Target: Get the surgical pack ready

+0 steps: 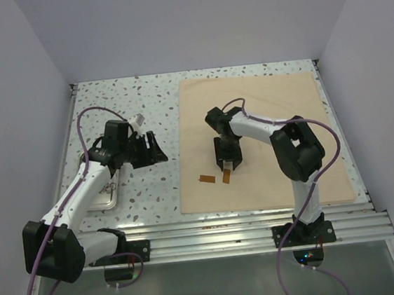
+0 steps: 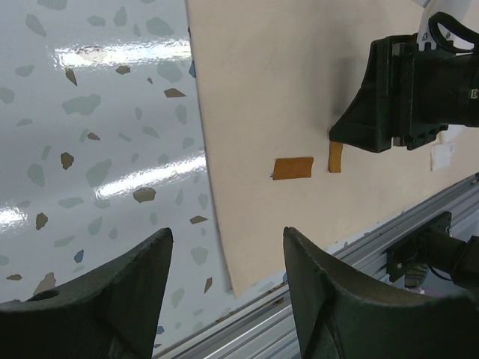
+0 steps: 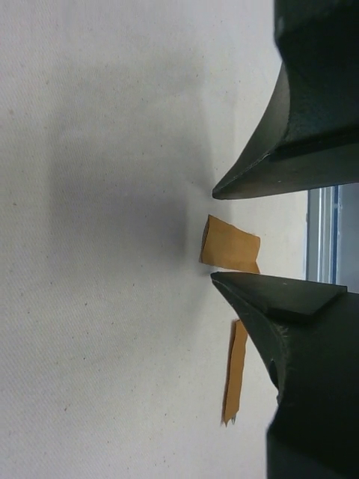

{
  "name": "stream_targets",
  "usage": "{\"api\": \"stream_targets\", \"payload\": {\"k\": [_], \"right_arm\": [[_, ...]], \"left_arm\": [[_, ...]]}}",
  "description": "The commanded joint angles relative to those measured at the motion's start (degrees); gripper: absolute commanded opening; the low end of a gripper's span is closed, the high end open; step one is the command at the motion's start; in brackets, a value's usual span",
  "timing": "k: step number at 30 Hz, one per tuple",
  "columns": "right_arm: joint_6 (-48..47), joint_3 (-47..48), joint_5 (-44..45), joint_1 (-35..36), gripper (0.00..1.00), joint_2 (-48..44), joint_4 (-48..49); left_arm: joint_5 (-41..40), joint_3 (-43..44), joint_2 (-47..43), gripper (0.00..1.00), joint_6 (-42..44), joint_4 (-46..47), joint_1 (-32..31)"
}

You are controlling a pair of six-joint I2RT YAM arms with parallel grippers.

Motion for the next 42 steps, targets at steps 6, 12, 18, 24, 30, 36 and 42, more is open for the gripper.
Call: {"api": "stream_targets", "payload": {"k": [6, 12, 18, 24, 30, 36, 42], "right_arm": [[-3.7, -0.4, 2.8, -10.6, 0.54, -10.0, -3.2], [-5.1, -3.9, 4.4, -23.4, 0.56, -15.0, -5.3], [-4.1, -10.5, 2.4, -39.1, 0.52, -21.4, -5.6], [-2.5, -18.1, -2.1, -55.1, 0.47, -25.1, -5.3], [0.5, -18.6, -3.3, -59.0, 0.47, -26.3, -5.0], [2.0, -27.1, -5.7, -65.7, 0.50, -27.6, -4.6], [2.0, -35.4, -3.7, -65.8, 0.46, -33.3, -4.3]], "left_arm": [[-0.2, 3.8, 2.7, 0.67, 3.1, 1.8, -1.5], [-1.7, 3.2, 3.9, 0.68, 5.8, 2.5, -1.8], [-2.0, 0.8, 5.1, 0.68, 7.6, 5.0, -1.8], [-2.4, -0.4, 6.6, 0.68, 9.8, 6.9, -1.8], [-3.2, 1.6, 10.2, 0.68, 12.8, 7.1, -1.8], [-4.9, 6.4, 16.2, 0.68, 14.6, 6.4, -1.7], [-3.3, 7.9, 21.4, 0.67, 15.0, 6.7, -1.7]]}}
